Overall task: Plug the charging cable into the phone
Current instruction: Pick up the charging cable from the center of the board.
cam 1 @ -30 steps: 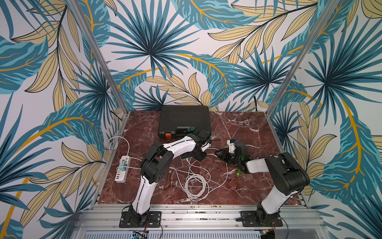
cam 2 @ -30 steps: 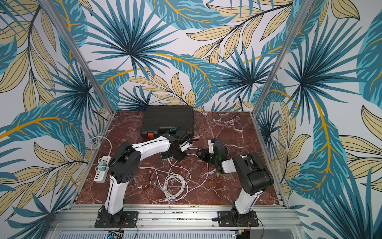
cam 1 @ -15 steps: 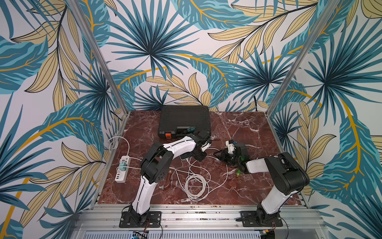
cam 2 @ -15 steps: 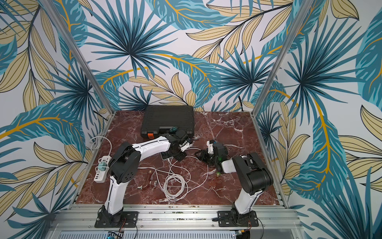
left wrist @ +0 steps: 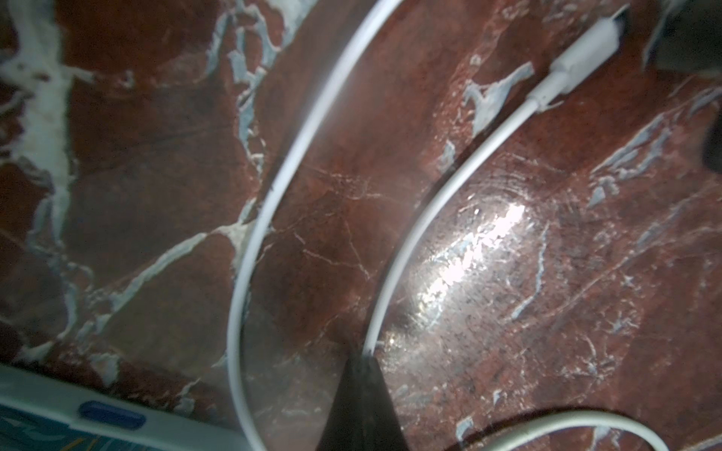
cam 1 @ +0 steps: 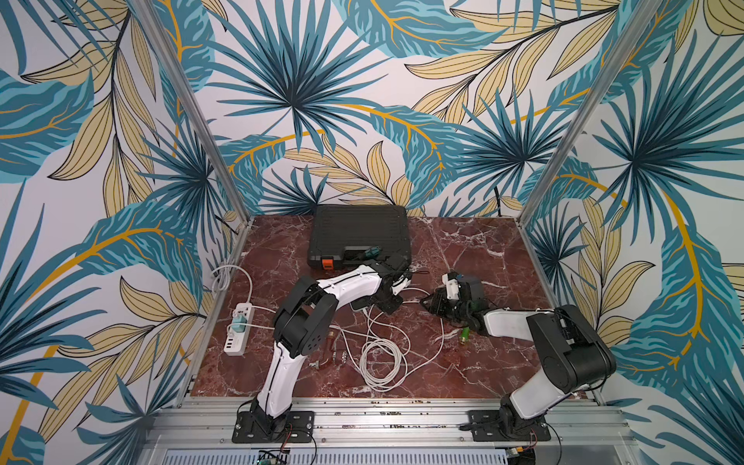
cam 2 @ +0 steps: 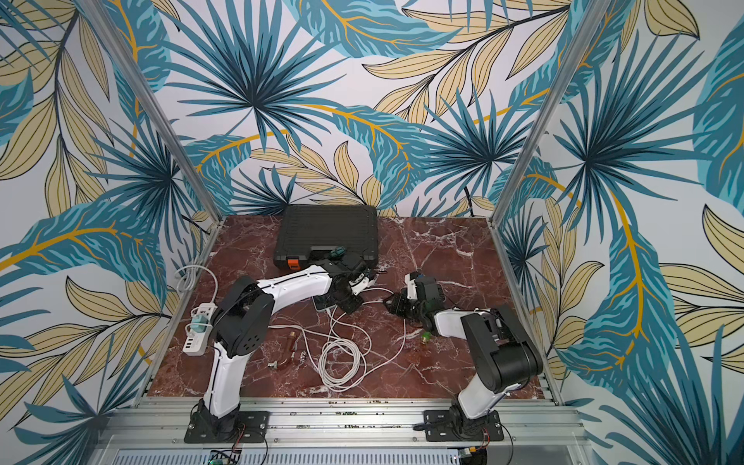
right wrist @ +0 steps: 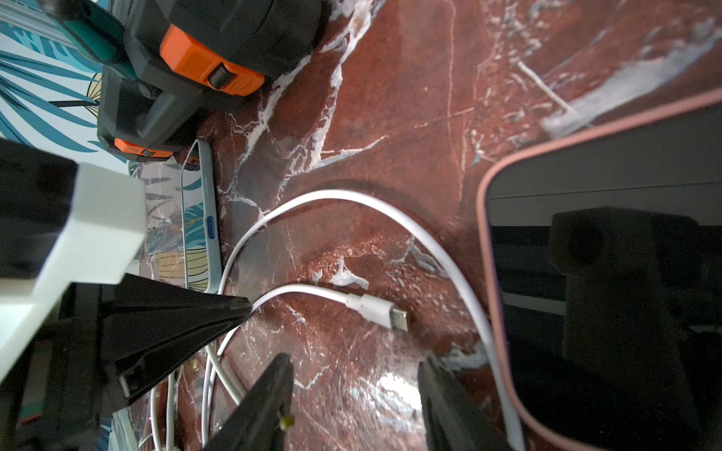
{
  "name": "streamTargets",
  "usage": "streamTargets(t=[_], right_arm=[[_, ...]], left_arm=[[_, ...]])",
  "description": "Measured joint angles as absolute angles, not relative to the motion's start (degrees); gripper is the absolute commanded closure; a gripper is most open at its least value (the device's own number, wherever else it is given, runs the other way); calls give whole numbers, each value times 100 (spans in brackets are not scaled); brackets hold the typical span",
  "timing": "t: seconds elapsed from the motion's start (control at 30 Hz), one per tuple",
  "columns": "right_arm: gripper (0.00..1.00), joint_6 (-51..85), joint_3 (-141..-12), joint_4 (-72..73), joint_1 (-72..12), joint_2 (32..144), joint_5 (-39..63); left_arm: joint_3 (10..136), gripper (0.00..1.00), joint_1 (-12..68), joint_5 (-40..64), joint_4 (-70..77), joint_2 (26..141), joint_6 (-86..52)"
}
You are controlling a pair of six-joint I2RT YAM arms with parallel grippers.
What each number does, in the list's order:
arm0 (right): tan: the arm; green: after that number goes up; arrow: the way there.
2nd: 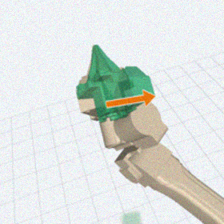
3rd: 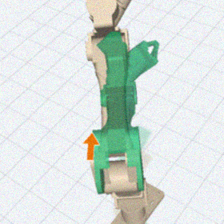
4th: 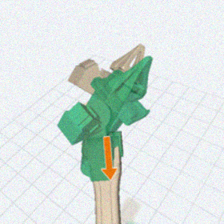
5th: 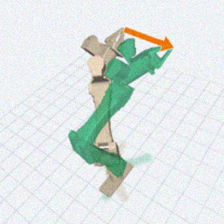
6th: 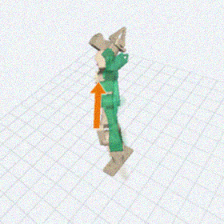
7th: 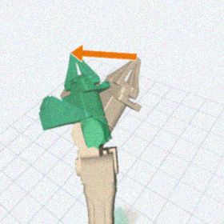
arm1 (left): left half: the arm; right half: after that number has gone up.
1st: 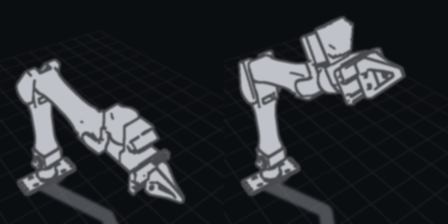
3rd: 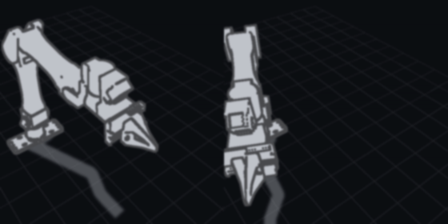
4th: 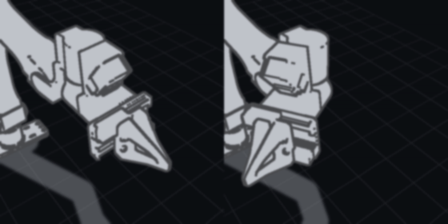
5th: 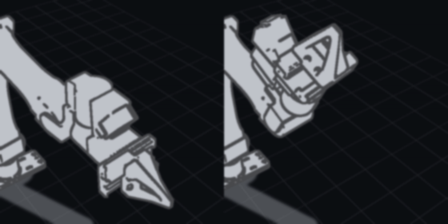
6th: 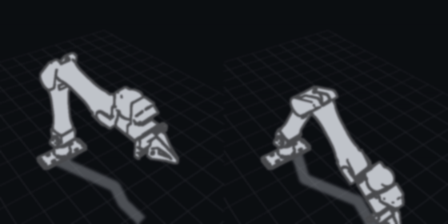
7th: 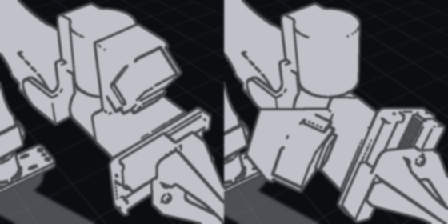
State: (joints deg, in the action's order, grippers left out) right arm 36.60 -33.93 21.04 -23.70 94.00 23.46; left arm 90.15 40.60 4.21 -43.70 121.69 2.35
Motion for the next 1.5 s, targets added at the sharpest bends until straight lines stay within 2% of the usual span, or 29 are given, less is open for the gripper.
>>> streamTargets(t=[0.67, 1.5], right_arm=[[43, 3824, -3789, 2259, -2373, 9782, 1957], [46, 3822, -3763, 2536, -2368, 9957, 2709]], left_arm=[[8965, 100, 4049, 456, -4313, 12143, 235], [8965, 100, 4049, 462, -4313, 12143, 237]])
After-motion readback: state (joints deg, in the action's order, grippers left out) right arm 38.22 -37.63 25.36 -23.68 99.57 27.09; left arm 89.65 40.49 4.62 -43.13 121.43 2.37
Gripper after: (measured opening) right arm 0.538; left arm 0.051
